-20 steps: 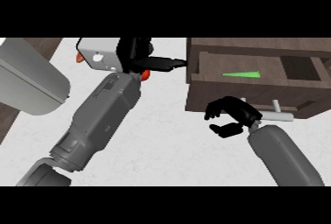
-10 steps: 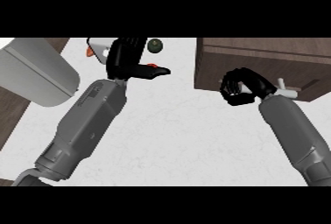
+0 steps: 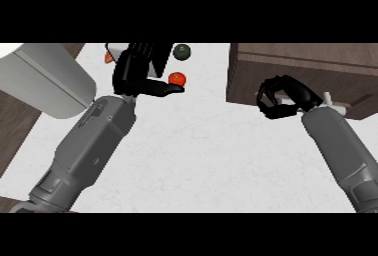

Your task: Pick up the cup, place it into the drawer and close the drawer

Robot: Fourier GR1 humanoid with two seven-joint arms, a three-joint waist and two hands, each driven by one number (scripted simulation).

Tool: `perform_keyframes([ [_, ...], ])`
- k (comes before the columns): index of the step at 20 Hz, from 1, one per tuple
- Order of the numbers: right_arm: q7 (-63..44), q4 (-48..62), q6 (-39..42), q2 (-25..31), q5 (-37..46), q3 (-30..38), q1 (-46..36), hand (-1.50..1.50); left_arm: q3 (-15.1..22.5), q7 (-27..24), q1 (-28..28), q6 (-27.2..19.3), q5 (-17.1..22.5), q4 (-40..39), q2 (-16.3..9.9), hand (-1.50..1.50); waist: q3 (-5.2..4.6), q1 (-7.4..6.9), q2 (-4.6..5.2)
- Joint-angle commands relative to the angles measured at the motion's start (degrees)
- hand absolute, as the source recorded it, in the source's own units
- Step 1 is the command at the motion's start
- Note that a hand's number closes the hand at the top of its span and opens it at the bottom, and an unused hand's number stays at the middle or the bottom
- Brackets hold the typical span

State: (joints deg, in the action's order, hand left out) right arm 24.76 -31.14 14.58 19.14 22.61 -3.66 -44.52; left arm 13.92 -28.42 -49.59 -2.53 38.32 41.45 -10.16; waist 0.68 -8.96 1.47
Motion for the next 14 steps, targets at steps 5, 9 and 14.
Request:
perform_keyframes([
  [5, -4.8, 1.5, -1.4, 7.6, -1.8, 5.3, -10.3, 1.50, 0.8, 0.6, 1.5, 2.6, 0.2, 2.2, -0.6, -1.50, -0.51, -3.05, 1.13],
  [9, -3.8, 0.3, 0.6, 8.8, -3.7, 6.6, -9.0, 1.50, 0.0, 1.3, 2.0, 3.3, 0.9, 2.6, -2.1, -1.50, -0.46, -3.55, 1.17],
  [14, -4.2, -0.9, 3.0, 9.4, -4.5, 6.4, -8.2, 1.50, 0.3, 0.4, 3.6, 4.4, 1.1, 3.2, -1.4, -1.50, -0.56, -4.36, 1.68],
])
